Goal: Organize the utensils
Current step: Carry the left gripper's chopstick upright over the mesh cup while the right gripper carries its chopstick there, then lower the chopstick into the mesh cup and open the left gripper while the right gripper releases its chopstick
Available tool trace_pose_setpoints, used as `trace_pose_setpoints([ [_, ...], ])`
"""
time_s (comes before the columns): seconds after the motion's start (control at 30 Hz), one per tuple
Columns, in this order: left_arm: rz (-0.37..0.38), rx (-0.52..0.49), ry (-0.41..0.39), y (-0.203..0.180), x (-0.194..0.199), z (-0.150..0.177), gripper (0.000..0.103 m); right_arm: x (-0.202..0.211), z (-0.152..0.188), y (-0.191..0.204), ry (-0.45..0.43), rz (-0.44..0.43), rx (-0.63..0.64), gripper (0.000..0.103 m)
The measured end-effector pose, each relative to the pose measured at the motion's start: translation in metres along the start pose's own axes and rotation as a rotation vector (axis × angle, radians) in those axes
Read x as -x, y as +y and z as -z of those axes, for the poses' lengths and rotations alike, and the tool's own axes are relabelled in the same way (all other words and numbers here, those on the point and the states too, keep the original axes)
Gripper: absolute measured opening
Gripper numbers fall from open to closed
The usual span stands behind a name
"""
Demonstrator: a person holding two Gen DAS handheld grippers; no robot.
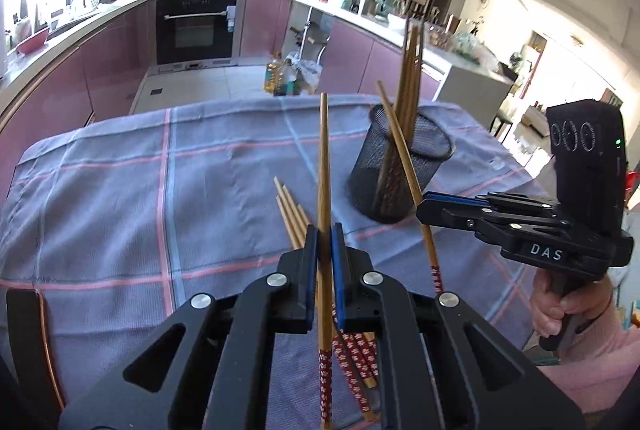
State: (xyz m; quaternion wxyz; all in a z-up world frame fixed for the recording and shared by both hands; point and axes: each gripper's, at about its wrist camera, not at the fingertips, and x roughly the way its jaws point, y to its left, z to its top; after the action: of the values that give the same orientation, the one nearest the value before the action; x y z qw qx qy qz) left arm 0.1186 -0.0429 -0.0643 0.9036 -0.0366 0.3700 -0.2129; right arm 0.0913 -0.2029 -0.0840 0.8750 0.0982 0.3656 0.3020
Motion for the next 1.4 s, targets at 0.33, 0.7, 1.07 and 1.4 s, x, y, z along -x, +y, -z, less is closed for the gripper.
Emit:
trace_pose_setpoints([
  [0.33,0.054,-0.017,-0.119,-0.008,0.041,-0.028,0.008,0.032,-0.020,-0.004,-0.118,0.001,0.008,0.006],
  [0.7,0.076,-0.054,-0.240,-0.025,0.063,-0.069,0.008,0.062,-0.051,-0.010,-0.212,-0.012,0.044,0.005],
  [1.07,0.120,-0.107,-0.300,-0.057,0.068,-0.108,0.008,0.090,-0.082,-0.017,-0.292,0.012,0.067,0.005],
  [1.4,0.103,-0.149,-0.277,-0.080,0.041,-0.128,0.008,0.079,-0.099,-0.032,-0.292,0.052,0.065,0.005],
])
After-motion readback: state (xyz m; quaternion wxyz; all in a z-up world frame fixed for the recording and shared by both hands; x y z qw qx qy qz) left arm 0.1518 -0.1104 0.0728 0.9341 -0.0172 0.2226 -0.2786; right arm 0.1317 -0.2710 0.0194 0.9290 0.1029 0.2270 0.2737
